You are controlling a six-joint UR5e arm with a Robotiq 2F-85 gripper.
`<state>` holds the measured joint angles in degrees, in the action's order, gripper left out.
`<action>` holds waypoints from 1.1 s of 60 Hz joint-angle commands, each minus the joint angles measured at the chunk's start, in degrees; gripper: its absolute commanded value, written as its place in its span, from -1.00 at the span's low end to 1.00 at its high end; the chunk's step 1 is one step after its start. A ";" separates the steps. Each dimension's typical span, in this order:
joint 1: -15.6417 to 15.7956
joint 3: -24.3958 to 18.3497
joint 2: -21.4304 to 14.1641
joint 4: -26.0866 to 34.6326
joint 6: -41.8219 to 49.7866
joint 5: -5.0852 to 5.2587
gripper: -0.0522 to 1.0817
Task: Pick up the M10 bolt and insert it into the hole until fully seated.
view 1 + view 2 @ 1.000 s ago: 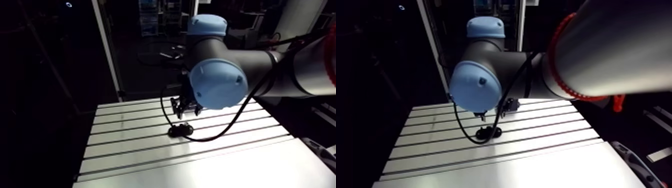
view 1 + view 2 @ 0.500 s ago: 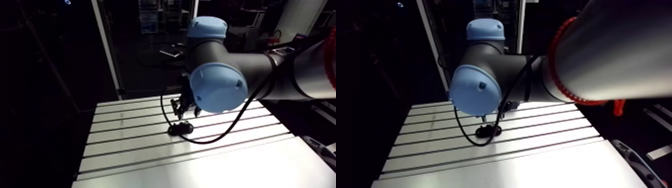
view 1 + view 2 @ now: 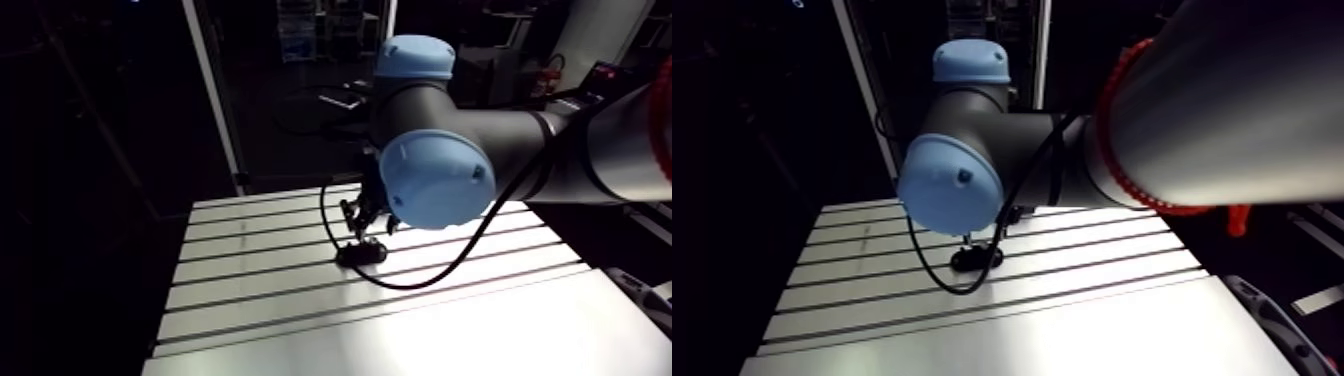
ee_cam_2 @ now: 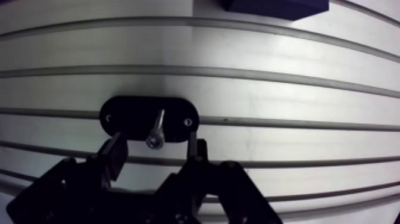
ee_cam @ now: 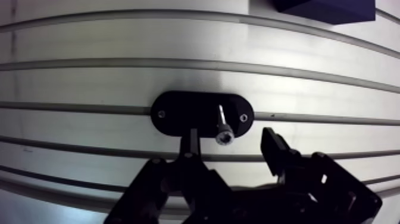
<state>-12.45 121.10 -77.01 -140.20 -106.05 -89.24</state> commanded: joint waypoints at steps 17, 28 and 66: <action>-0.03 0.15 0.75 -0.13 0.01 0.42 -0.21; -0.03 0.23 0.86 -0.13 0.01 0.42 -0.18; -0.04 0.85 0.86 -0.13 0.01 0.41 -0.07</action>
<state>-12.47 121.84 -76.15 -140.33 -106.03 -88.84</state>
